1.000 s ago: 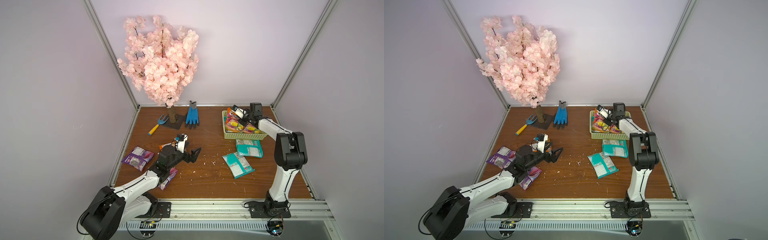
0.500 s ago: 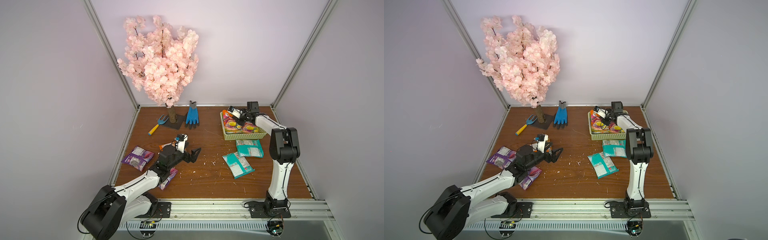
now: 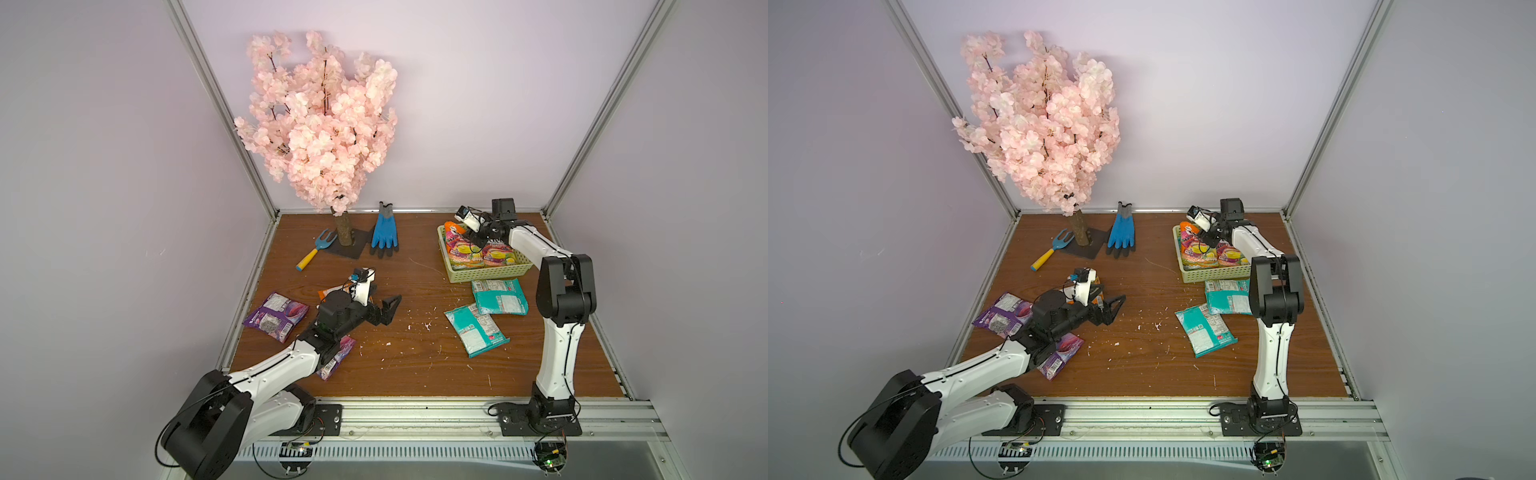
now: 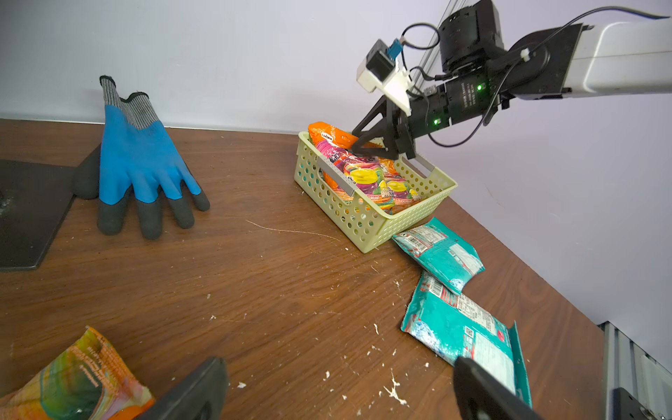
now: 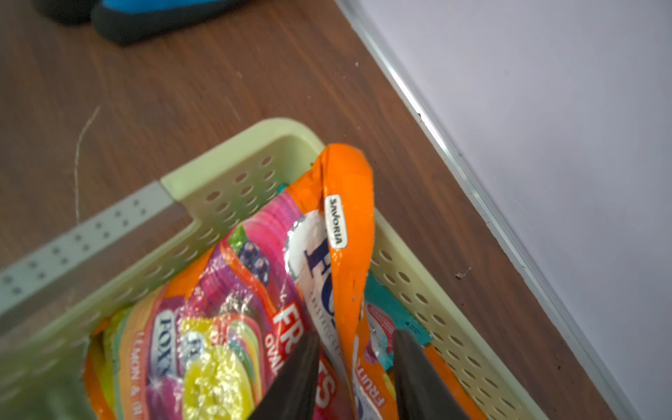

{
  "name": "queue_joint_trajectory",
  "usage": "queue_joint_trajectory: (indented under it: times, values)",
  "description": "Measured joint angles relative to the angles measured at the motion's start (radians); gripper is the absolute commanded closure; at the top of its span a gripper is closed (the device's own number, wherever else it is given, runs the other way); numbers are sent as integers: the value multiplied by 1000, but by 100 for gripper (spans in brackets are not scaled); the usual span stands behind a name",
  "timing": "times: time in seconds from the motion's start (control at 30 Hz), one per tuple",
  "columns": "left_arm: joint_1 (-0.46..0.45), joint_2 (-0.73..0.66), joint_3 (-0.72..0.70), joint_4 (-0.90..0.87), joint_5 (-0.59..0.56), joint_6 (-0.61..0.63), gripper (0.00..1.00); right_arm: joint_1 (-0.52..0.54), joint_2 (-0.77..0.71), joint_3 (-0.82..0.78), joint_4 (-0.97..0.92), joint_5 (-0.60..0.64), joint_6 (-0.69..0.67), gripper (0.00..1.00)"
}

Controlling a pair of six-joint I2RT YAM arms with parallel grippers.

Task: Put the candies in the basket
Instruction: Place the candy in the basket, then adjust the candy in the basket.

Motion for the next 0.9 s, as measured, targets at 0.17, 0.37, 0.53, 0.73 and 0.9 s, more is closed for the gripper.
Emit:
queue_joint_trajectory:
  times: [0.17,0.37,0.53,0.73,0.9]
  values:
    - [0,0,0,0,-1,-9,0,0,-95,-106,75,-4,294,43]
    - [0,-2,1,-2,-1,-17,0,-6,-230,-265,122,63,594,38]
    - [0,-10,1,-2,-2,-24,0,-43,-281,-350,167,81,718,35]
    - [0,-23,1,-2,-6,-36,0,-80,-188,-335,168,26,756,38]
    - [0,-41,1,-5,-13,-39,0,-76,-108,-330,172,-16,764,45]
